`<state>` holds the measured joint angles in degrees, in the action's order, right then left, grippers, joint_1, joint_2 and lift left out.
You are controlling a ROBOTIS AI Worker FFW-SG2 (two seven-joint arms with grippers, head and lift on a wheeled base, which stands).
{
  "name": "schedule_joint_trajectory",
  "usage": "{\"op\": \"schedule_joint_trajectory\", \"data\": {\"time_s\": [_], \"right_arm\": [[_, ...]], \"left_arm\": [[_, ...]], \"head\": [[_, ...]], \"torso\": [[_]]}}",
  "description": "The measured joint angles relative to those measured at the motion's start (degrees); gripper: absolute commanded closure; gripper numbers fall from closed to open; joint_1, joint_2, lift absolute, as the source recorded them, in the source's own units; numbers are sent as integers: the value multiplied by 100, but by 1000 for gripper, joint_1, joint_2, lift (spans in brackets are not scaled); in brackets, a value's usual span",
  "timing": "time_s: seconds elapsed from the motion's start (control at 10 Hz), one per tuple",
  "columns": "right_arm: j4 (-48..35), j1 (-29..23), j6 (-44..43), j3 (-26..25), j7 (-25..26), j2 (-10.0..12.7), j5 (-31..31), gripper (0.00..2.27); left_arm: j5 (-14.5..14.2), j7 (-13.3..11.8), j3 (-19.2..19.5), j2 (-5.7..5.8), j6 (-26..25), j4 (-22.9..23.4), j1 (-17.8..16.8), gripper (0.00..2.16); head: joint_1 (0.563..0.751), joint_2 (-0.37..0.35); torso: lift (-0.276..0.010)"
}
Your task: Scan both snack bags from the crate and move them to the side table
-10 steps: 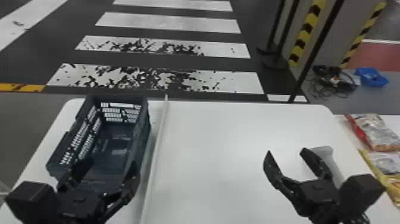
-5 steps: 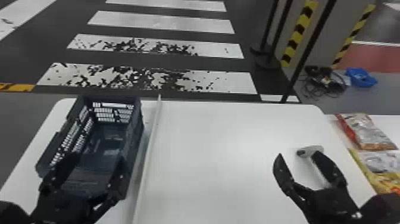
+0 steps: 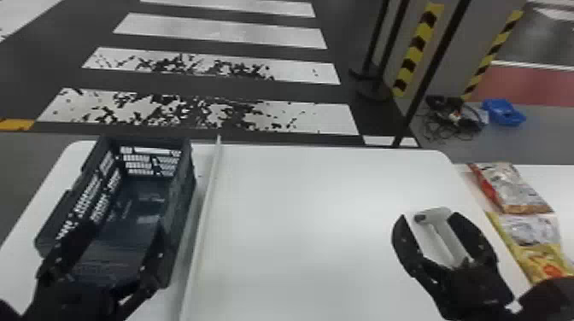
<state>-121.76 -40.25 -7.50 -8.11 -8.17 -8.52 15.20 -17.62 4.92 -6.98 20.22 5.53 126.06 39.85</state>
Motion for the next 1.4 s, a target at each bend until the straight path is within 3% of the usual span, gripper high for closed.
{"op": "schedule_joint_trajectory", "data": {"time_s": [1.4], "right_arm": [[-190, -155, -129, 158, 44, 70, -61, 120]], "left_arm": [[13, -56, 30, -44, 35, 8, 31, 36]], "head": [[695, -110]], "torso": [[-95]]}}
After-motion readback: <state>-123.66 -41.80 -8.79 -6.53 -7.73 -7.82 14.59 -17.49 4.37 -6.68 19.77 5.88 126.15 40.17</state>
